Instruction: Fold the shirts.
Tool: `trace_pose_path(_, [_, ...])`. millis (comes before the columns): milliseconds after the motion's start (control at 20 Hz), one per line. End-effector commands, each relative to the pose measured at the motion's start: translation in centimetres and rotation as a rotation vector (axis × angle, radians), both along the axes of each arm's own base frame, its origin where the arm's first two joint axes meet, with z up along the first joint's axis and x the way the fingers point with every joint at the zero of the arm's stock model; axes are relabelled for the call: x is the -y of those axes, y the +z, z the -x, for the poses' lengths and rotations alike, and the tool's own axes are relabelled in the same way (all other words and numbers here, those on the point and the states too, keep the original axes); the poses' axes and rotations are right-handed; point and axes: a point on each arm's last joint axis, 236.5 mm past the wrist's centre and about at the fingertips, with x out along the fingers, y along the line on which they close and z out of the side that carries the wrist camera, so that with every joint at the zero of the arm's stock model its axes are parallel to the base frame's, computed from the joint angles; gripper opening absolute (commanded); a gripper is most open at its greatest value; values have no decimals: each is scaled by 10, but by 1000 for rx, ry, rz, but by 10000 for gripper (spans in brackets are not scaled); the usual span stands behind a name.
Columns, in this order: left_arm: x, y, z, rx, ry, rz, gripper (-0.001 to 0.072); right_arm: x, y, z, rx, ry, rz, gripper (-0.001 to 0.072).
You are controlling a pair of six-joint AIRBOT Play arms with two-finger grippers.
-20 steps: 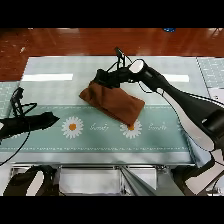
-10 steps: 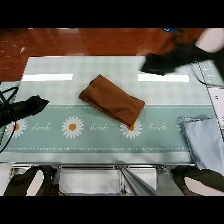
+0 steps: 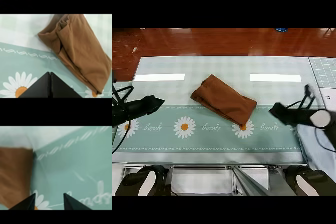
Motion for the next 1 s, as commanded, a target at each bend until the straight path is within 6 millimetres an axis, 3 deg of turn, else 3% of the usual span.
trace_pose_path(0, [7,-4,2,-13,-24,2,23,-39,-32,-4,-23,-64,-253,413])
trace_pose_path(300, [7,-6,1,-21,-25,3,23,-80,-55,-28,-94,18,-396,413])
trace_pose_path(500, [7,-6,1,-20,-25,3,23,-127,-69,-37,-143,141,-386,412])
trace_pose_path(550, [7,-6,1,-21,-25,3,23,-139,-70,-39,-151,173,-390,402])
trace_pose_path(600, [7,-6,1,-21,-25,3,23,-151,-69,-43,-151,212,-396,301])
trace_pose_path(650, [7,-6,1,-21,-26,3,23,-162,-63,-49,-127,265,-396,122])
trace_pose_path(700, [8,-6,1,-21,-26,3,23,-173,-48,-58,-63,340,-392,29])
trace_pose_path(850, [7,-7,1,-21,-26,3,23,-196,10,-91,71,466,-386,28])
trace_pose_path(950, [7,-7,1,-22,-25,3,23,-196,52,-119,149,517,-309,28])
